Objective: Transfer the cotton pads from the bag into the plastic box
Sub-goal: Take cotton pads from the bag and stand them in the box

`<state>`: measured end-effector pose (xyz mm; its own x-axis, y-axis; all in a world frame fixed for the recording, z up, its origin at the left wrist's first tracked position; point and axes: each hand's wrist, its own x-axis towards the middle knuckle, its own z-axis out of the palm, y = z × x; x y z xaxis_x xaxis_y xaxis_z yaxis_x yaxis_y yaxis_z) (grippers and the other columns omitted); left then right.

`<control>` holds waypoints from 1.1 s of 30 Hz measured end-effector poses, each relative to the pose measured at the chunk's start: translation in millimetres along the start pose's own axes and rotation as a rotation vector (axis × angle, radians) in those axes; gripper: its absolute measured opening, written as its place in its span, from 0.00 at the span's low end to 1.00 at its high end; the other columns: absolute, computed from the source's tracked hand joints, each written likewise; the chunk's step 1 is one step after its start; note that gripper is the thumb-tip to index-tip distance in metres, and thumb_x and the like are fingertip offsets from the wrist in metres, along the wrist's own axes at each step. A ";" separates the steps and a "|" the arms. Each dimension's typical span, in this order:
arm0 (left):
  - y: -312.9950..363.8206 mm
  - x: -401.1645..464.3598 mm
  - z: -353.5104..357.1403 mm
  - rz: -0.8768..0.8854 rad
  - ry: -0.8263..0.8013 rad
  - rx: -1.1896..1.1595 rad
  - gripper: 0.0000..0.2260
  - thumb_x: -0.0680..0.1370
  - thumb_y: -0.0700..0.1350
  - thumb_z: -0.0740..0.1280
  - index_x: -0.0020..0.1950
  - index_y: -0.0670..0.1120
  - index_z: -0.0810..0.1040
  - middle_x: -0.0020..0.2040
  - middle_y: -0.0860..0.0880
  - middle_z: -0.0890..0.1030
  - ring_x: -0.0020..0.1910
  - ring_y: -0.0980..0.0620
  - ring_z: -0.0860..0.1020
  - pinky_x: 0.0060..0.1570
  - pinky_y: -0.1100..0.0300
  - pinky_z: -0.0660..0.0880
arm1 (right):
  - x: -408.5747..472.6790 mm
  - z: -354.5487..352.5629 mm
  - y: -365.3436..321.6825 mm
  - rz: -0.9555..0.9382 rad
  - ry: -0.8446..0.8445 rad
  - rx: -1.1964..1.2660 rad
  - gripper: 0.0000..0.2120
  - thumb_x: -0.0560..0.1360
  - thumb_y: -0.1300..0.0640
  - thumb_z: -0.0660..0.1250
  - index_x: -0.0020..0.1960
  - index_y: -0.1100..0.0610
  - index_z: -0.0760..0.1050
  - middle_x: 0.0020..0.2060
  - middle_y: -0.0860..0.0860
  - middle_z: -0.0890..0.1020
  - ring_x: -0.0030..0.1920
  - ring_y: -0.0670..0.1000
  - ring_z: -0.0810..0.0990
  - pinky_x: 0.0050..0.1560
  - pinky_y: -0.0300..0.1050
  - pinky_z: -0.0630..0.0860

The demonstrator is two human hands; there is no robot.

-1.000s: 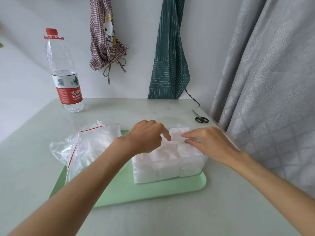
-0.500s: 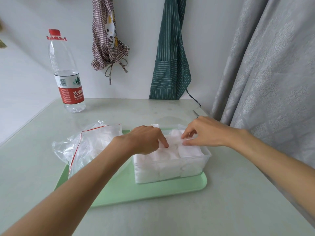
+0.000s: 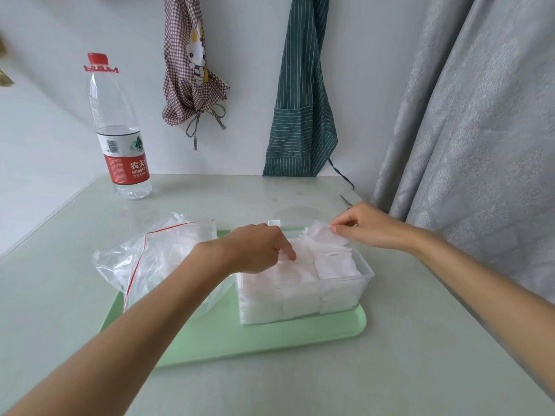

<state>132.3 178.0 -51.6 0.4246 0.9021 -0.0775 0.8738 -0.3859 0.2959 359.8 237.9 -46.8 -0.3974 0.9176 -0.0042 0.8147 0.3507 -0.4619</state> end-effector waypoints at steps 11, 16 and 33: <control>-27.7 -19.4 -24.4 -0.191 0.510 -0.324 0.23 0.71 0.33 0.54 0.44 0.59 0.79 0.49 0.60 0.82 0.50 0.55 0.79 0.55 0.56 0.74 | -19.7 61.0 -46.7 -0.414 0.426 -0.318 0.09 0.77 0.59 0.65 0.53 0.55 0.83 0.45 0.49 0.79 0.46 0.51 0.77 0.46 0.44 0.72; -20.4 -17.1 -18.8 -0.098 0.381 -0.192 0.18 0.75 0.37 0.59 0.52 0.57 0.81 0.50 0.61 0.80 0.51 0.58 0.77 0.50 0.61 0.69 | -13.4 42.5 -43.4 -0.254 0.020 -0.166 0.11 0.78 0.51 0.63 0.56 0.51 0.81 0.49 0.46 0.80 0.50 0.46 0.78 0.50 0.40 0.72; -0.4 17.5 7.6 0.176 0.190 0.420 0.18 0.80 0.56 0.59 0.69 0.56 0.70 0.65 0.54 0.76 0.63 0.51 0.72 0.58 0.57 0.67 | -10.8 7.6 -14.8 -0.218 0.000 -0.550 0.16 0.75 0.45 0.66 0.63 0.42 0.75 0.51 0.41 0.80 0.51 0.47 0.77 0.45 0.41 0.67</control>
<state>141.2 192.5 -60.3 0.5575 0.8206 0.1260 0.8296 -0.5447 -0.1231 348.8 221.4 -46.7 -0.5799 0.8137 0.0392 0.8137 0.5763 0.0753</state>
